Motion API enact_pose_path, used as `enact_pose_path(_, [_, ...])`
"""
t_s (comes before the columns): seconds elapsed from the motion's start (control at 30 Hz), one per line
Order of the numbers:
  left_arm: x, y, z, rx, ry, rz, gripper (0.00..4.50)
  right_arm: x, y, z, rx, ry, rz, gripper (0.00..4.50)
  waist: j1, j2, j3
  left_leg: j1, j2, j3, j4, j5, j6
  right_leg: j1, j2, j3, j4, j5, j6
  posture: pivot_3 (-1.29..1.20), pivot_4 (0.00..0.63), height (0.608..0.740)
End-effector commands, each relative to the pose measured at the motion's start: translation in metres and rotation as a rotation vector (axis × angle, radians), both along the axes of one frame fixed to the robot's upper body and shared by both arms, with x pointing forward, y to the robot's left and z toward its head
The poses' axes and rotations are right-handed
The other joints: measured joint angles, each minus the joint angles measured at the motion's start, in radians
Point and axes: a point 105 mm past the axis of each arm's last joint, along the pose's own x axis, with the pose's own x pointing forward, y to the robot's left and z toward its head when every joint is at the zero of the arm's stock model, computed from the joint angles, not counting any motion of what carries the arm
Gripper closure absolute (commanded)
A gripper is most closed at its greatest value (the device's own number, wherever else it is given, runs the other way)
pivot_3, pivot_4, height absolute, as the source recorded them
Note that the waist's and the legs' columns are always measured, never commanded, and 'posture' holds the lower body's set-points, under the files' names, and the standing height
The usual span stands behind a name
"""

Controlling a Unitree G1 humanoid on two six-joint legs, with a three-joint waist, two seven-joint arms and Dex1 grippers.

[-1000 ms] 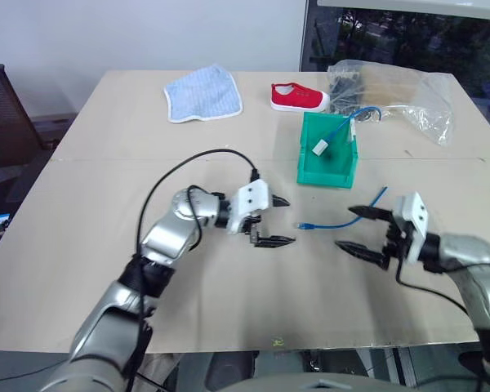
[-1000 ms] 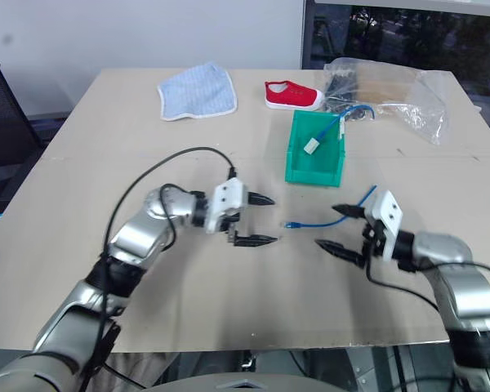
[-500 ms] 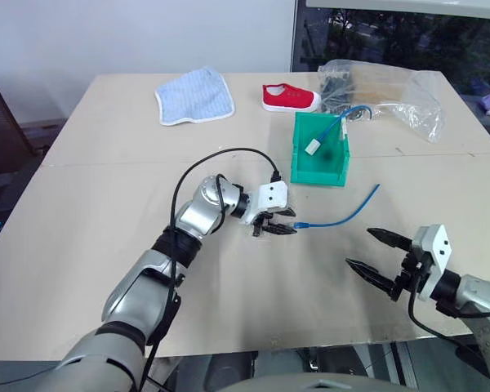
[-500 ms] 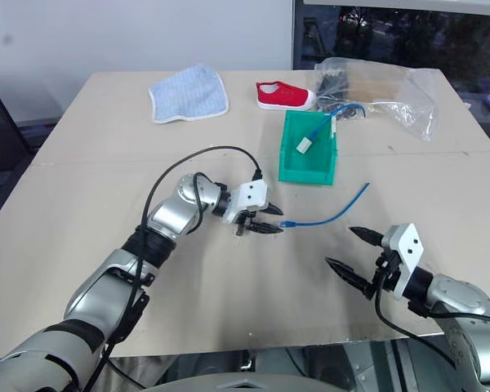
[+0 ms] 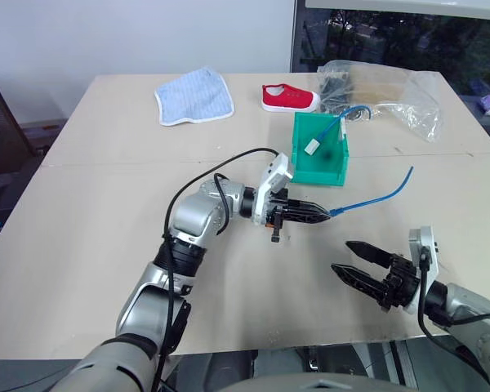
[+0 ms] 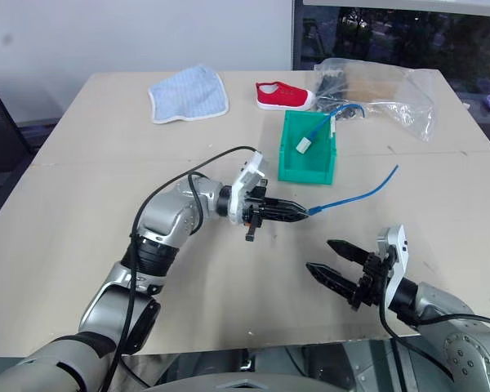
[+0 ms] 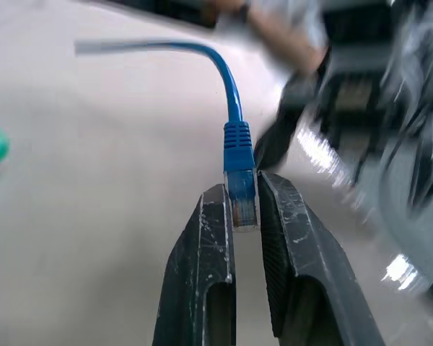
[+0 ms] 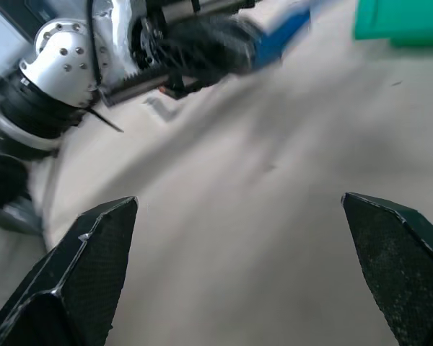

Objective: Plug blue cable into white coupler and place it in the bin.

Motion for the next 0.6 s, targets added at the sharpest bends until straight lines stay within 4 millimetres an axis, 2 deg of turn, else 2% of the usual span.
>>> enact_pose_path(0.03, [-0.019,0.004,0.015,-0.041,0.062,-0.091,4.45,0.005,0.01,0.029,0.119,-0.06,0.013,0.0,0.0,0.0,0.0,0.0,0.0,0.0,0.0,0.0,0.0,0.0,0.0,0.0,0.0,0.0,0.0,0.0,0.15,0.74])
enact_pose_path(0.23, [-0.022,0.007,0.011,-0.014,0.093,-0.099,4.45,0.007,0.013,0.051,0.214,-0.076,0.045,0.0,0.006,0.0,0.0,-0.001,0.0,-0.002,0.0,0.0,0.0,0.0,0.0,-0.003,0.0,0.0,0.0,0.0,0.15,0.74])
enact_pose_path(0.27, [-0.022,0.007,0.01,-0.011,0.093,-0.099,4.5,0.007,0.014,0.053,0.22,-0.076,0.047,0.41,0.006,0.0,0.0,-0.002,-0.001,-0.002,0.0,0.0,0.0,0.0,0.0,-0.003,-0.001,0.0,0.0,0.0,0.15,0.74])
enact_pose_path(0.33, [-0.022,0.007,0.009,-0.008,0.094,-0.098,4.5,0.007,0.014,0.054,0.213,-0.076,0.057,0.76,0.006,0.0,0.0,-0.002,-0.001,-0.002,0.0,0.0,0.0,0.0,-0.001,-0.002,-0.001,0.0,0.0,0.0,0.15,0.74])
enact_pose_path(0.5, [-0.021,0.006,0.009,-0.012,0.099,-0.094,4.5,0.004,0.019,0.051,0.188,-0.063,0.096,3.23,0.004,0.0,0.0,-0.001,-0.001,-0.002,0.0,0.0,0.0,0.0,0.0,-0.002,-0.001,0.0,0.0,0.0,0.15,0.74])
enact_pose_path(0.53, [-0.022,0.006,0.009,-0.013,0.101,-0.094,4.5,0.004,0.019,0.051,0.188,-0.062,0.098,3.88,0.004,0.0,0.0,-0.001,-0.001,-0.002,0.0,0.0,0.0,0.0,0.0,-0.003,-0.001,0.0,0.0,0.0,0.15,0.74])
enact_pose_path(0.6, [-0.022,0.007,0.009,-0.019,0.113,-0.094,4.5,0.003,0.02,0.051,0.189,-0.06,0.104,4.47,0.004,0.0,0.0,-0.001,-0.001,-0.002,0.0,0.0,0.0,0.0,0.0,-0.003,-0.001,0.0,0.0,0.0,0.15,0.74])
